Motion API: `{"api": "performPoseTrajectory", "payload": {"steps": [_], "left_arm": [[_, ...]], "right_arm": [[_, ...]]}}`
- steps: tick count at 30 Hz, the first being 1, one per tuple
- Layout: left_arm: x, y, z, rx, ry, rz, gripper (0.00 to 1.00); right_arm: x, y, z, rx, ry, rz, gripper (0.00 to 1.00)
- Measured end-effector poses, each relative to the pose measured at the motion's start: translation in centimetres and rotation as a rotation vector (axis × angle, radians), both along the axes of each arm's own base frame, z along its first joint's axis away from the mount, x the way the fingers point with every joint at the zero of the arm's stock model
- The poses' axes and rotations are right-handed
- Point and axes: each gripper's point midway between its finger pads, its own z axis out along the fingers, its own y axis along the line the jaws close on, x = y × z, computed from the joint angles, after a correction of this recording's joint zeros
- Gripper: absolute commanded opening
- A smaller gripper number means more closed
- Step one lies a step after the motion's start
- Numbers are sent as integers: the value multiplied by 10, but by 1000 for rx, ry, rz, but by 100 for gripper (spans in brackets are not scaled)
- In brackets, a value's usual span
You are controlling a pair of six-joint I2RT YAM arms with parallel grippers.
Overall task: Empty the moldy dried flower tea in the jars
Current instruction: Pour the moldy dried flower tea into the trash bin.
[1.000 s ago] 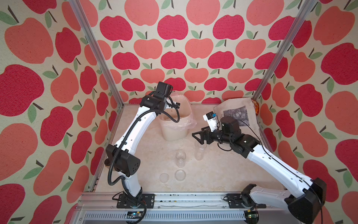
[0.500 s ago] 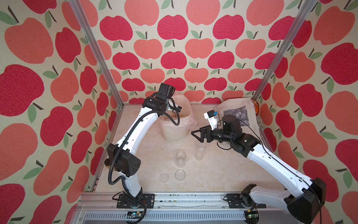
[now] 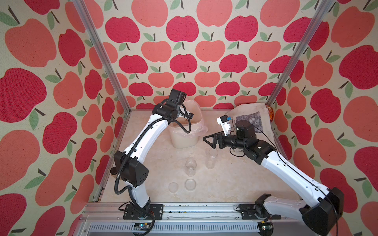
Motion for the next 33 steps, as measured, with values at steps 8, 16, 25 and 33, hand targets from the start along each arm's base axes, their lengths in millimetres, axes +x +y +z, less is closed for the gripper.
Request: {"api": "performPoseTrajectory", "payload": {"steps": [8,16,25,33], "left_arm": [[-5,-5,1,16,-33,-78,0],[-3,-6,12,7,-72,-91,0],[0,-3,11,-34,-78,-101,0],[-9,6,29,-333,-74,-76,0]], "right_arm": [[4,-2,6,33,11,-9,94],[6,2,4,53,39,-4,94],[23,6,28,135,72,-18,94],[67,24,68,310,157,-24,85]]}}
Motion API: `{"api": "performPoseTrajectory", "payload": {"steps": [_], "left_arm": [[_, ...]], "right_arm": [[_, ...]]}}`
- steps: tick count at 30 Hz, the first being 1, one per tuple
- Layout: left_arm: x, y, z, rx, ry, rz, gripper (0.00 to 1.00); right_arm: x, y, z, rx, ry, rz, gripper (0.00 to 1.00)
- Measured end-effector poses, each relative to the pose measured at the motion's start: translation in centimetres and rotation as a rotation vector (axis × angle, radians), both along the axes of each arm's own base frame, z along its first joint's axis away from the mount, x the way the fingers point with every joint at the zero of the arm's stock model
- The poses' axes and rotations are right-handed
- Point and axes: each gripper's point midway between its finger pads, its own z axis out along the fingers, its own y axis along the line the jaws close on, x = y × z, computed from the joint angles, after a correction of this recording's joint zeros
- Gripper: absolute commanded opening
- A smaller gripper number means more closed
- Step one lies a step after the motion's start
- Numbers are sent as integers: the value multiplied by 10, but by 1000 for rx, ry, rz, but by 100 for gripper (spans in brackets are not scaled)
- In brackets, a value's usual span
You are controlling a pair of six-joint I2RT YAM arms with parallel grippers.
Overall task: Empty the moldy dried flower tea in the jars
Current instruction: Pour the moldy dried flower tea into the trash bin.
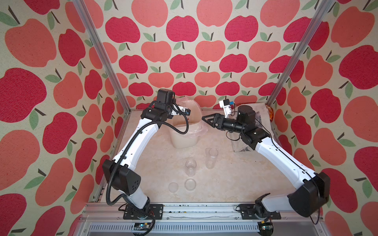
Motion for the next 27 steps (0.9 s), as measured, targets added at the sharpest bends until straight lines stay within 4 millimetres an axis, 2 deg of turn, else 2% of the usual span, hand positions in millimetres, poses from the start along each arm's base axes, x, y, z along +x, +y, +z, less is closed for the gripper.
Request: {"api": "performPoseTrajectory", "payload": {"steps": [6,10,14,18,27], "left_arm": [[-15,-1,9,-169,14,-38,0],[-18,-5,-2,-223,50,-62,0],[-19,-9,-13,-256,80,-81,0],[-22,-14,-12,-295,82,-103,0],[-28,-19,-1,-329,63,-140,0]], "right_arm": [[31,31,23,107,82,59,72],[47,48,28,168,142,98,65],[57,60,24,211,210,131,61],[60,71,22,244,257,163,57],[44,99,36,285,288,257,48]]}}
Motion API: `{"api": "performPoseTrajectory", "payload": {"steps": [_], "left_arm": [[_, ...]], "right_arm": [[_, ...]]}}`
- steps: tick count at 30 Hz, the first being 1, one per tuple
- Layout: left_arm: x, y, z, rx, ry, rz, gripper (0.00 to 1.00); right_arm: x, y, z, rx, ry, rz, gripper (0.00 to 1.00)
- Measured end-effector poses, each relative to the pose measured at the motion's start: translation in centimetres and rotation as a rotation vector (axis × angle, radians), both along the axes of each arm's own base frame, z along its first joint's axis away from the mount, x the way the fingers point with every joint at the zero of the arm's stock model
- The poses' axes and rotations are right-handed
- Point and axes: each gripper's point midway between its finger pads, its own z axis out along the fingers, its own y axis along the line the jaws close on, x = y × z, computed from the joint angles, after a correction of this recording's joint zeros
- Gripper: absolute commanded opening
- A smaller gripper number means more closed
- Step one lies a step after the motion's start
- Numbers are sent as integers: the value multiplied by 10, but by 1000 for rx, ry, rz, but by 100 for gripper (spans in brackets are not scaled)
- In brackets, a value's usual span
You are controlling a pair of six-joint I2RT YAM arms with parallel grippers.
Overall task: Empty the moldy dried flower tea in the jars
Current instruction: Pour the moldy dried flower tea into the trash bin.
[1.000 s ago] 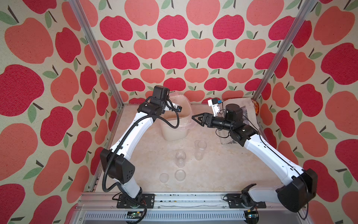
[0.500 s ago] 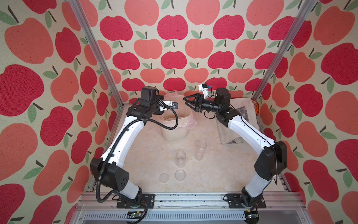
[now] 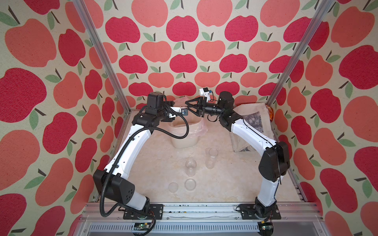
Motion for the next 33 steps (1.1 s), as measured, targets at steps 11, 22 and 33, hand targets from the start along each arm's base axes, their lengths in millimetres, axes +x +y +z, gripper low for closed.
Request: {"api": "performPoseTrajectory", "payload": {"steps": [11,22,33], "left_arm": [[0,-1,-8,-6,5,-4,0],[2,3,-4,-65,-22,22,74],[-4,19,21,-212,-79,83,100]], "right_arm": [[1,14,-12,-4,56,30,5],[1,16,-4,42,35,47,0],[5,8,17,116,-15,34,0]]}}
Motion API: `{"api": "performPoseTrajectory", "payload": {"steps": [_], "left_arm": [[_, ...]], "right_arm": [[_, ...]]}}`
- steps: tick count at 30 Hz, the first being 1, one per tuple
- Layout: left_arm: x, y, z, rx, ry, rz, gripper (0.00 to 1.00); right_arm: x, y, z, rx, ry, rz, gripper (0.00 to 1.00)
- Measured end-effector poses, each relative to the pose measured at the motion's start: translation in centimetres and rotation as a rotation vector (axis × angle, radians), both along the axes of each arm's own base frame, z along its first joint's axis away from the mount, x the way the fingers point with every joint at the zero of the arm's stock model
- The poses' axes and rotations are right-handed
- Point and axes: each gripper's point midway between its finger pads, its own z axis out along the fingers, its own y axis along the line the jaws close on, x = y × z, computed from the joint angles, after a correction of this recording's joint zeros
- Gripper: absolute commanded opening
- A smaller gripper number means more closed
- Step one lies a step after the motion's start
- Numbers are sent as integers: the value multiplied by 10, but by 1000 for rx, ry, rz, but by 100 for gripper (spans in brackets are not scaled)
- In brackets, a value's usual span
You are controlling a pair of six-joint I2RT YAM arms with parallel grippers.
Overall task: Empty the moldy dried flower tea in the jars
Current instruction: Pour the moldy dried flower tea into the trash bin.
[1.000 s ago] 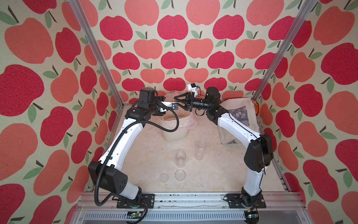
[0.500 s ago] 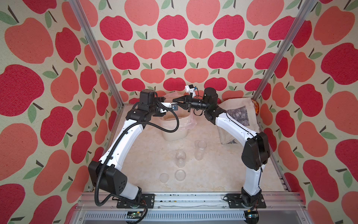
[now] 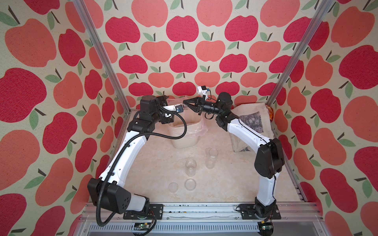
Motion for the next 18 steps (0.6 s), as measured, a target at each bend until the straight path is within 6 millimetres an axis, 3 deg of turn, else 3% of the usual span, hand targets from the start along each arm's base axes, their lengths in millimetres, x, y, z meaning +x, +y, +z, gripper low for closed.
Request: {"api": "performPoseTrajectory", "payload": {"steps": [4,9,14,18], "left_arm": [[-12,8,11,-141,7,25,99],[-45,17,47,-408,-14,42,99],[-83,20,95,-790,10,32,99],[-92,33,113,-1163,150,106,100]], "right_arm": [[1,-1,3,11,-9,-7,0],[2,-2,2,18,-16,-16,0],[5,-2,-6,15,-6,-26,0],[6,-2,-12,16,-3,-38,0]]}}
